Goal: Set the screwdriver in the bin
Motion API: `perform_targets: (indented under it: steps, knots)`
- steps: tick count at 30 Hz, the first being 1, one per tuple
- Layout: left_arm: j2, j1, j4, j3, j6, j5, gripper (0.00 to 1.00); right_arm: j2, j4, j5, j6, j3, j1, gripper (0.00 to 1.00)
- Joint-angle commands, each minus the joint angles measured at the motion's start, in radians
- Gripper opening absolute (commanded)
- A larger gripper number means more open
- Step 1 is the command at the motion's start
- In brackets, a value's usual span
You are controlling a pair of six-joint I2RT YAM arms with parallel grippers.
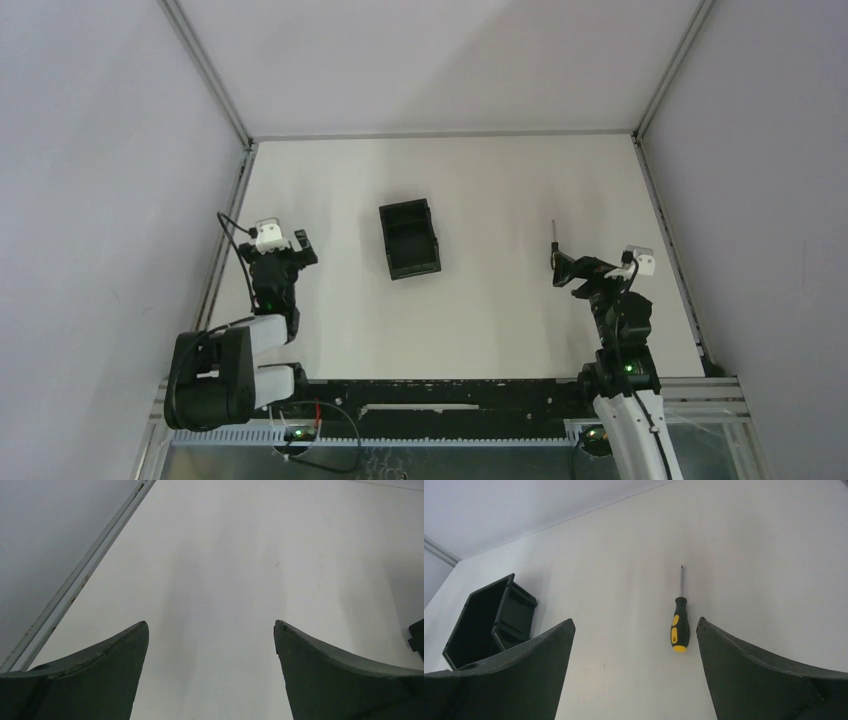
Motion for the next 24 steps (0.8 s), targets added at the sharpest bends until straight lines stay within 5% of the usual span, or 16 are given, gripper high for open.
perform_targets:
  steps: [1, 6, 12, 17, 24]
  knots:
    - [0.001, -0.006, 0.039, 0.062, 0.014, -0.014, 1.00, 0.005, 0.056, 0.116, 0.059, 0.016, -0.004, 1.00]
    - [0.001, -0.007, 0.039, 0.062, 0.014, -0.013, 1.00, 0.043, 0.075, 0.316, 0.189, 0.053, -0.003, 1.00]
    - [0.001, -0.007, 0.039, 0.062, 0.013, -0.012, 1.00, 0.216, 0.185, 0.063, 0.013, 0.240, -0.003, 0.95]
    - [0.001, -0.007, 0.039, 0.062, 0.013, -0.014, 1.00, 0.555, -0.148, 0.118, -0.059, 0.637, -0.007, 0.95]
    - [0.000, -0.007, 0.039, 0.062, 0.013, -0.014, 1.00, 1.228, -0.702, 0.037, -0.149, 1.141, -0.025, 0.96]
